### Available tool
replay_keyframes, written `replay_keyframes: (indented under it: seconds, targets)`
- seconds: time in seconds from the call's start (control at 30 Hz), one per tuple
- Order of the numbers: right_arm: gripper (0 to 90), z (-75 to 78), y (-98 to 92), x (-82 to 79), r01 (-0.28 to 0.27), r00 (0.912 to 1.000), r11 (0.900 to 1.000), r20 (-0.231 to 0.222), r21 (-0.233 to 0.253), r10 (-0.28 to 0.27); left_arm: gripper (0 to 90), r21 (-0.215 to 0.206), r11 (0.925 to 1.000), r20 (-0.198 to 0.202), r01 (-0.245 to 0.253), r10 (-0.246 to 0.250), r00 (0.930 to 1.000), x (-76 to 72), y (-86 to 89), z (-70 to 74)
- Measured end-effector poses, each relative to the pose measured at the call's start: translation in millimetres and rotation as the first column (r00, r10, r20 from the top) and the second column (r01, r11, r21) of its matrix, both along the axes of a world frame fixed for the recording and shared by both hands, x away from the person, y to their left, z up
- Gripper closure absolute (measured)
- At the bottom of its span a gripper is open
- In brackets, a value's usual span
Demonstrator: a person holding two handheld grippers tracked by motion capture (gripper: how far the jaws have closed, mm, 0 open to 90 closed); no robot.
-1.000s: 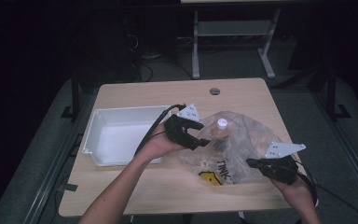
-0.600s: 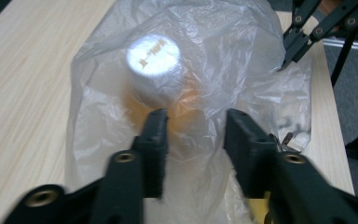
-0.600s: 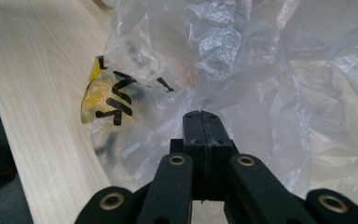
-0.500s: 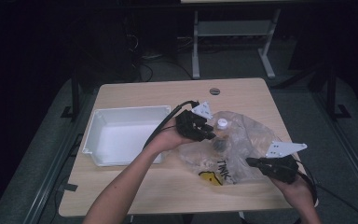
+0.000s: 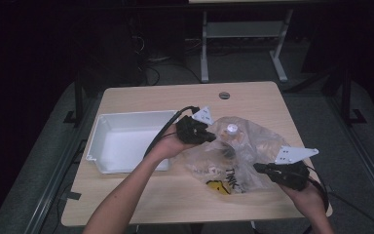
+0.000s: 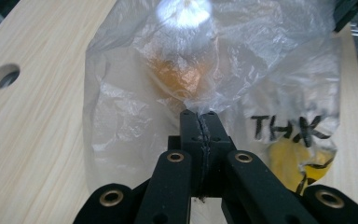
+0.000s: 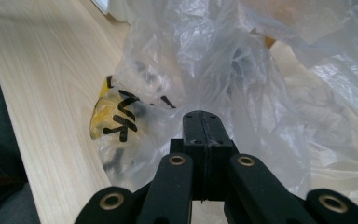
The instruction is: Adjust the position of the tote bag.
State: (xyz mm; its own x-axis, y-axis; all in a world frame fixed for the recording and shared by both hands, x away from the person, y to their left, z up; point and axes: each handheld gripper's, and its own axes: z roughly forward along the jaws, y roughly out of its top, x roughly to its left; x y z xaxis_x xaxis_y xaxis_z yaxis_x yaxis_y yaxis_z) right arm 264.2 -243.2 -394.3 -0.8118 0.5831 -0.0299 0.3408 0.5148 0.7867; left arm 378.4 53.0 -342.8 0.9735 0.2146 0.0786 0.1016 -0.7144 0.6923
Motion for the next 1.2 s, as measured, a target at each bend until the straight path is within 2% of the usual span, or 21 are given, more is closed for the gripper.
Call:
replay_keyframes:
  seconds: [0.1, 0.13, 0.2, 0.33, 0.5, 0.73, 0.77, 0.83, 0.93, 1.13, 1.2]
  targets:
    - [89.7, 3.8, 3.2, -0.2, -0.005, 0.9999, 1.0, 0.01, 0.001, 0.005, 89.9, -0.007, 0.9995, -0.014, -0.029, 0.029, 0.9995, -0.1, 5.0, -4.4]
    - [89.7, 4.7, 3.8, -0.1, -0.011, 0.9998, 1.0, 0.017, 0.003, 0.011, 89.9, 0.006, 0.9995, -0.01, -0.029, 0.03, 0.9995, 0.5, 7.1, -6.1]
    - [89.7, 6.9, 5.6, -0.6, -0.012, 0.9998, 1.0, 0.017, 0.003, 0.012, 89.9, 0.005, 0.9991, -0.024, -0.043, 0.043, 0.9988, 0.3, 8.8, -10.5]
    - [89.7, 7.8, 8.1, 0.0, -0.021, 0.9996, 1.0, 0.02, 0.001, 0.02, 89.9, 0.019, 0.9984, -0.026, -0.054, 0.054, 0.9982, -0.4, 11.5, -18.2]
    - [89.7, 5.4, 11.4, -0.2, -0.032, 0.9994, 0.999, 0.012, -0.01, 0.032, 89.9, 0.048, 0.9965, -0.037, -0.068, 0.07, 0.9969, -0.1, 15.7, -26.6]
    - [89.7, 2.3, 15.1, -0.7, -0.046, 0.9989, 0.999, -0.004, -0.021, 0.046, 89.9, 0.051, 0.9947, -0.046, -0.089, 0.091, 0.9948, -1.3, 16.8, -37.1]
    - [89.7, 1.8, 15.8, -1.0, -0.047, 0.9989, 0.999, -0.011, -0.023, 0.046, 89.9, 0.067, 0.9941, -0.044, -0.085, 0.088, 0.9951, -0.3, 17.8, -37.9]
    - [89.7, 1.2, 17.3, -0.9, -0.051, 0.9986, 0.998, -0.012, -0.027, 0.051, 89.9, 0.07, 0.9934, -0.046, -0.09, 0.094, 0.9945, -0.3, 17.9, -40.2]
    - [89.7, 0.4, 20.4, 0.1, -0.056, 0.9984, 0.998, -0.013, -0.034, 0.055, 89.9, 0.074, 0.9909, -0.055, -0.113, 0.117, 0.9916, -0.2, 17.7, -45.0]
    - [89.7, -2.0, 27.4, 1.6, -0.067, 0.9974, 0.997, -0.029, -0.042, 0.066, 89.8, 0.117, 0.9848, -0.075, -0.128, 0.138, 0.9876, 4.3, 22.7, -52.9]
    - [89.7, -2.0, 29.6, 2.3, -0.07, 0.9972, 0.997, -0.029, -0.045, 0.069, 89.9, 0.111, 0.9841, -0.078, -0.139, 0.148, 0.9859, 4.7, 23.5, -54.9]
